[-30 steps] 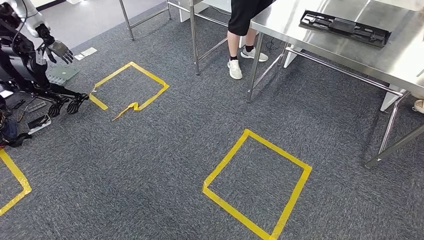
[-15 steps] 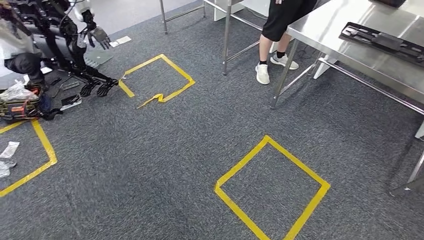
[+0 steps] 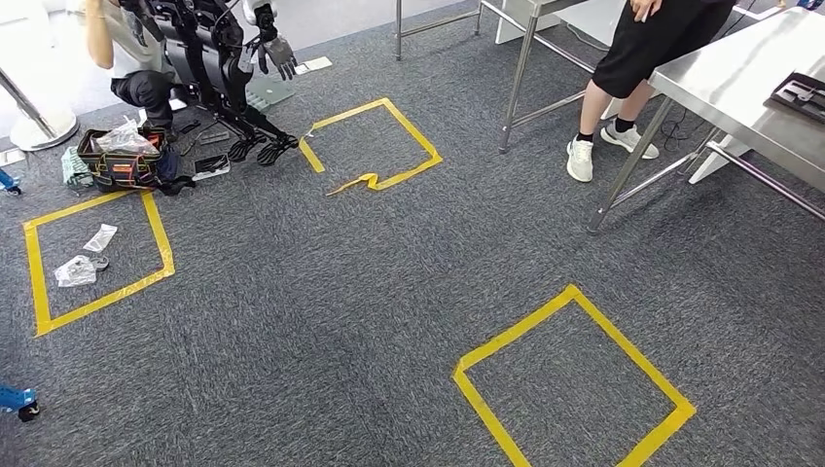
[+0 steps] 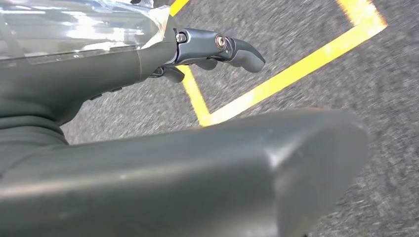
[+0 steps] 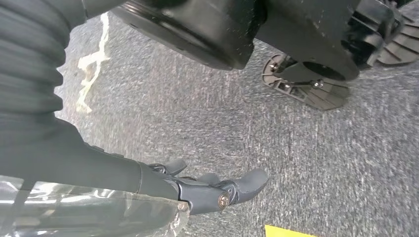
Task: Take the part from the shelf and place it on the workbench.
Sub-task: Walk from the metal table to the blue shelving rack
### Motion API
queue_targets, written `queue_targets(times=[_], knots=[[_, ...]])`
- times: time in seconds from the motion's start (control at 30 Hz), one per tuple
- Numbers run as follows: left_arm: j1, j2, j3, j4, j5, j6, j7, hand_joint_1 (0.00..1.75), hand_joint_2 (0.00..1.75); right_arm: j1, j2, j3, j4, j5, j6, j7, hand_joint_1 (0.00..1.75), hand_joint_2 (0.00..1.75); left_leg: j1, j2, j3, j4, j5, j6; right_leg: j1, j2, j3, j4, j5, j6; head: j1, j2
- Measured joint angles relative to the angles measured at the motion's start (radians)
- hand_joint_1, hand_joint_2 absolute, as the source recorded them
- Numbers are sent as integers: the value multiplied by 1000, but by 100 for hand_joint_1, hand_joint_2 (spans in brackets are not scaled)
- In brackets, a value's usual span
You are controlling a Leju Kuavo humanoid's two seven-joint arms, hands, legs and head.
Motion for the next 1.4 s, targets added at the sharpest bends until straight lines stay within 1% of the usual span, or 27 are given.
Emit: queue_targets(times=[0.07, 0.1, 0.2, 0.27, 0.3, 0.33, 0.4, 0.43, 0.47, 0.53, 0.57, 0.63, 0.7, 0.77, 0.8, 0.83, 0.9, 0.93, 1.0, 1.07, 1.1, 1.13, 1.2, 1.27, 1.3, 1.33, 1.4], knots=[[3, -6, 7, 0, 4, 12, 0, 0, 0, -5, 2, 3, 0, 4, 3, 1, 0, 175, 2, -5, -7, -2, 6, -12, -1, -23, 4, -6, 9, -16, -1, 0], [4, -8, 10, 0, 6, 17, 0, 0, 0, -7, 2, 6, 0, 6, 6, 2, 0, 175, 2, 15, -14, 10, -3, -15, -4, -36, 9, -11, 14, -25, -3, 0], [1, -13, 15, 0, 10, 25, -4, 0, 0, -8, 2, 17, 0, 12, 16, 7, 0, 175, 2, 101, -86, 164, -94, -23, -8, -83, 14, -19, 20, -45, -11, 0], [0, -15, 17, 0, 11, 17, -10, 0, 0, -10, -1, 22, 0, 13, 21, 10, 0, 175, 8, 115, -136, 270, -132, -32, -5, -116, 13, -19, 19, -47, -11, 0], [0, -15, 18, 0, 9, 7, -12, 0, 0, -10, -3, 23, 0, 11, 21, 10, 0, 175, 12, 119, -136, 275, -125, -36, -5, -130, 12, -19, 17, -47, -12, 0], [1, -14, 18, 0, 4, -5, -13, 0, 0, -11, -4, 24, 0, 7, 20, 10, 0, 175, 16, 126, -114, 239, -101, -39, -7, -144, 12, -18, 15, -44, -12, 0], [0, -12, 17, 0, -7, -29, -13, 0, 0, -9, -8, 24, 0, -4, 14, 9, 0, 175, 23, 162, -35, 108, -51, -44, -6, -166, 13, -13, 4, -34, -13, 0], [-2, -12, 16, 0, -12, -38, -13, 0, 0, -7, -10, 24, 0, -8, 9, 8, 0, 175, 23, 177, -4, 57, -38, -41, -4, -175, 16, -10, -3, -27, -11, 0], [-3, -11, 15, 0, -16, -45, -13, 0, 0, -5, -12, 24, 0, -13, 4, 5, 0, 175, 20, 187, 12, 29, -35, -36, 0, -183, 19, -7, -8, -19, -8, 0], [-3, -7, 13, 0, -23, -52, -12, 0, 0, -2, -15, 23, 1, -19, -5, 0, 0, 175, 12, 173, 13, 21, -37, -19, 4, -198, 28, -9, -13, -6, -1, 0], [-3, -4, 12, 0, -26, -52, -11, 0, 0, -2, -15, 23, 1, -22, -8, -2, 0, 175, 10, 163, 12, 19, -35, -10, 1, -199, 30, -9, -15, -1, 0, 0], [-3, 2, 11, 0, -31, -52, -9, 0, 0, 2, -15, 22, 1, -26, -13, -6, 0, 175, 9, 143, 10, 13, -29, 7, -5, -162, 18, 25, -37, 4, 2, 0], [-4, 8, 9, -1, -36, -52, -8, 0, 0, 4, -15, 21, 0, -30, -17, -10, 0, 175, 8, 123, 8, 10, -24, 18, -7, -107, -40, 144, -93, -4, 6, 0], [-4, 10, 7, -1, -41, -53, -9, 0, 0, 0, -14, 18, 0, -35, -20, -12, 0, 175, 4, 98, 5, 10, -23, 23, -6, -91, -105, 276, -136, -7, 7, 0], [-4, 11, 7, -1, -43, -54, -9, 0, 0, -2, -14, 17, 0, -37, -21, -13, 0, 175, 2, 85, 5, 11, -22, 23, -5, -90, -118, 301, -137, -3, 6, 0], [-4, 11, 7, -1, -44, -56, -9, 0, 0, -2, -13, 16, 0, -39, -22, -13, 0, 175, 1, 70, 6, 11, -22, 23, -5, -88, -109, 278, -118, 5, 7, 0], [-3, 12, 5, -1, -46, -60, -10, 0, 0, 3, -13, 16, 0, -42, -25, -13, 0, 175, 2, 39, 8, 11, -20, 21, -7, -56, -53, 142, -53, 18, 7, 0], [-4, 12, 3, -1, -47, -62, -10, 0, 0, 6, -13, 16, 0, -43, -26, -14, 0, 175, 2, 26, 6, 12, -17, 17, -7, -29, -26, 72, -25, 19, 7, 0], [-4, 12, -1, -1, -49, -65, -10, 0, 0, 8, -12, 14, 0, -46, -28, -16, 0, 175, 3, 5, -1, 12, -10, 5, -4, 6, -7, 9, -3, 9, 7, 0], [-2, 13, -4, -1, -51, -67, -10, 0, 0, 8, -11, 13, 0, -46, -30, -17, 0, 175, 6, -12, -8, 8, -2, -9, -2, -10, -6, 4, 3, -6, 7, 0], [-1, 13, -5, -1, -52, -68, -10, 0, 0, 8, -10, 12, 0, -46, -31, -18, 0, 175, 5, -2, -13, 13, -6, -13, -3, -23, -2, -1, 8, -13, 7, 0], [0, 13, -7, -1, -53, -68, -10, 0, 0, 9, -10, 12, 0, -46, -32, -18, 0, 175, 4, 21, -24, 34, -22, -17, -6, -37, 1, -5, 12, -24, 5, 0], [-1, 13, -9, -1, -53, -68, -9, 0, 0, 13, -11, 10, 0, -46, -34, -19, 0, 175, 3, 85, -72, 137, -85, -20, -8, -70, 4, -9, 16, -37, 1, 0], [-1, 13, -10, -1, -54, -68, -8, 0, 0, 16, -14, 8, 0, -46, -35, -19, 0, 175, 8, 111, -129, 264, -139, -27, -5, -103, 3, -9, 15, -42, 0, 0], [0, 13, -11, -1, -54, -68, -8, 0, 0, 17, -15, 7, 0, -45, -36, -19, 0, 175, 11, 115, -141, 291, -142, -30, -5, -118, 2, -8, 14, -42, 0, 0], [1, 13, -11, -1, -54, -68, -8, 0, 0, 18, -15, 6, 0, -45, -36, -19, 0, 175, 15, 121, -131, 278, -127, -34, -5, -132, 3, -8, 12, -42, -1, 0], [1, 14, -11, -1, -54, -68, -8, 0, 0, 19, -15, 5, 0, -45, -36, -19, 0, 175, 24, 150, -61, 157, -71, -42, -7, -155, 8, -5, 6, -36, -2, 0]])
